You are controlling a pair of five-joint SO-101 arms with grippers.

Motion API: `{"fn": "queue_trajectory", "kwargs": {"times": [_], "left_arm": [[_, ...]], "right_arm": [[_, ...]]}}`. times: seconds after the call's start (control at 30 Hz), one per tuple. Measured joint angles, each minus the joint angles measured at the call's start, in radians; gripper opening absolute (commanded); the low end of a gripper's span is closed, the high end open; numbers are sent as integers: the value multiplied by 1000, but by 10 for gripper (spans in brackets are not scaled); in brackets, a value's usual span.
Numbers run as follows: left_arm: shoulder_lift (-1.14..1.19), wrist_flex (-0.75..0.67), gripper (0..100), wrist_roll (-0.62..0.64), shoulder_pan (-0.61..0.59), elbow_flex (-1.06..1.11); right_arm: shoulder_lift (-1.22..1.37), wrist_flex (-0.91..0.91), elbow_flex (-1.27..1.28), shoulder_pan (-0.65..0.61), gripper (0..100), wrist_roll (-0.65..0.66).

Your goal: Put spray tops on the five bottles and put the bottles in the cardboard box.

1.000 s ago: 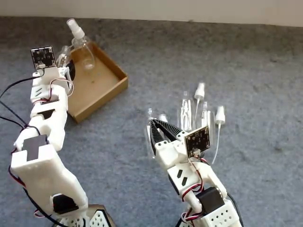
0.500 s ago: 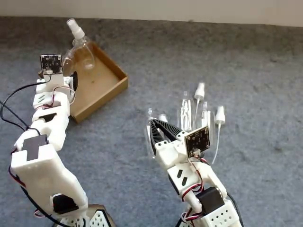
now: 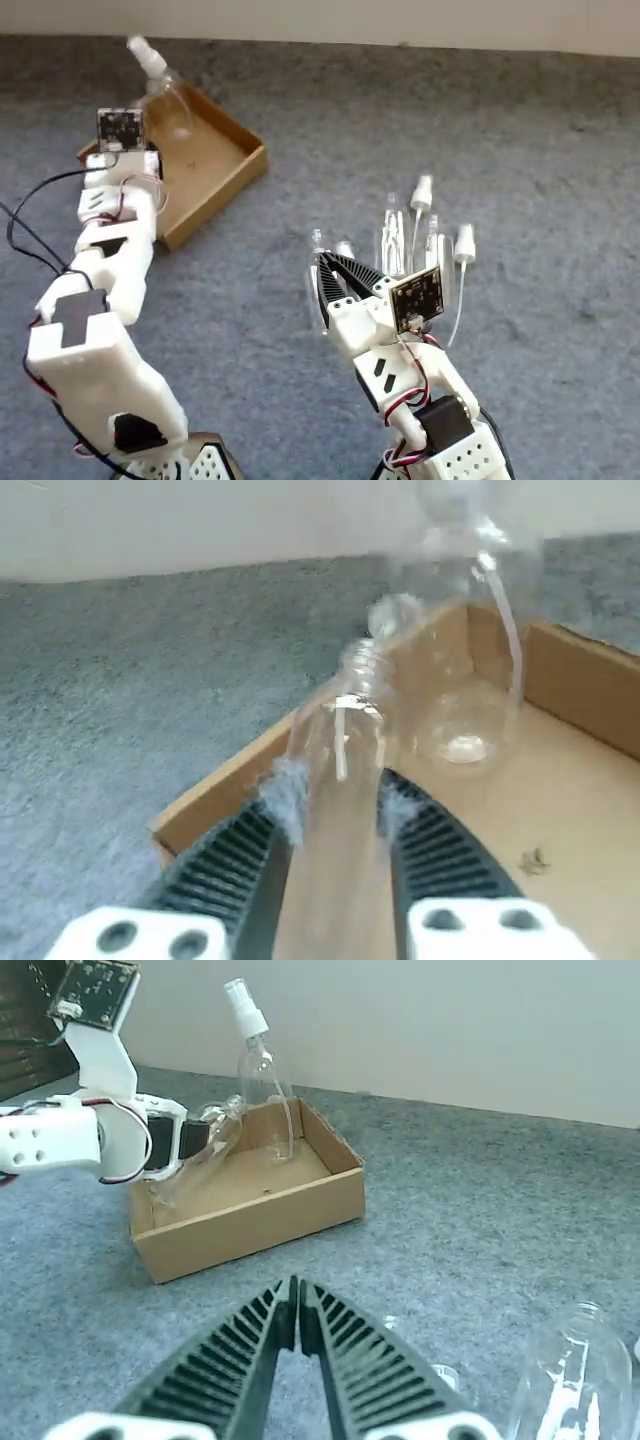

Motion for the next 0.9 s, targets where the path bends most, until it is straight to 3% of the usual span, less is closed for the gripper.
{"fn": "queue_trajectory", "kwargs": {"times": [0.3,0.63,0.9], "left_arm": [[3,-8,47,0,0,2],[3,-9,185,-2,-3,2],[6,-6,190,2,-5,3]], "right_arm": [[0,0,0,3,5,0],[0,0,0,3,5,0],[0,0,0,3,5,0]]}}
